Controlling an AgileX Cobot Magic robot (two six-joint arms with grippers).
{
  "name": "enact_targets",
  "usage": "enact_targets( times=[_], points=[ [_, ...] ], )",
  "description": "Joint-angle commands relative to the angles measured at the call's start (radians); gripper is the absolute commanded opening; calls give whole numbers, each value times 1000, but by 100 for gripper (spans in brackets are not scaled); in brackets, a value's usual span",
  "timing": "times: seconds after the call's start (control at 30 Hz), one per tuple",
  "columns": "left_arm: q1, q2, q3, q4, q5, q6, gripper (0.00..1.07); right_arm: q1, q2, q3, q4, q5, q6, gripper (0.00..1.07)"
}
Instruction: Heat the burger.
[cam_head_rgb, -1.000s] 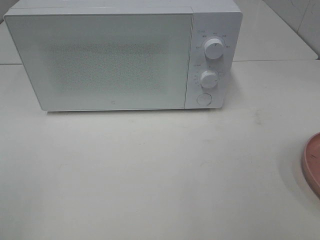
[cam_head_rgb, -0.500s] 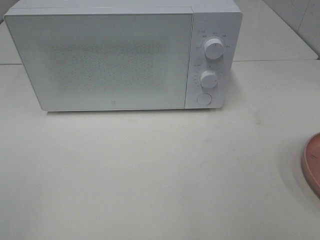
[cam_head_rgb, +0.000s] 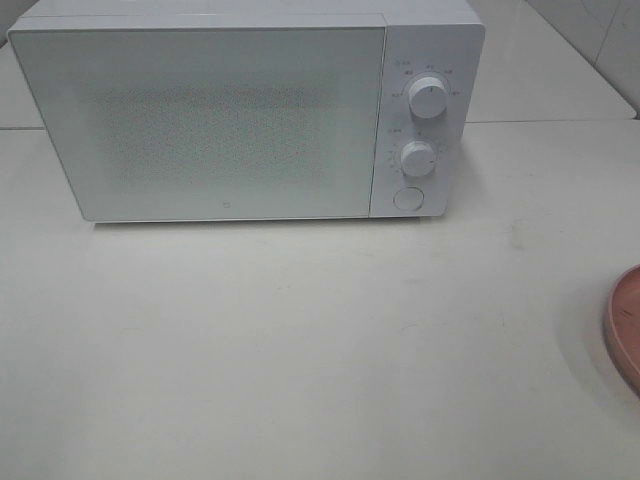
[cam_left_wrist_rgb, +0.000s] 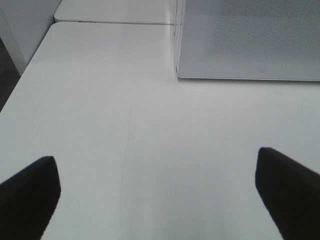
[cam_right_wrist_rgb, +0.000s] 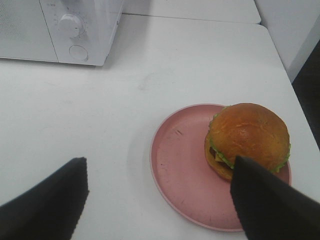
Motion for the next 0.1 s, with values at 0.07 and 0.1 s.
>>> enact_targets(
  times=[0.07, 0.1],
  points=[
    [2, -20, 4, -7, 3, -9, 99, -6, -32, 3, -5, -13, 1, 76],
    [2, -20, 4, -7, 3, -9, 99, -6, -32, 3, -5, -13, 1, 76]
  ],
)
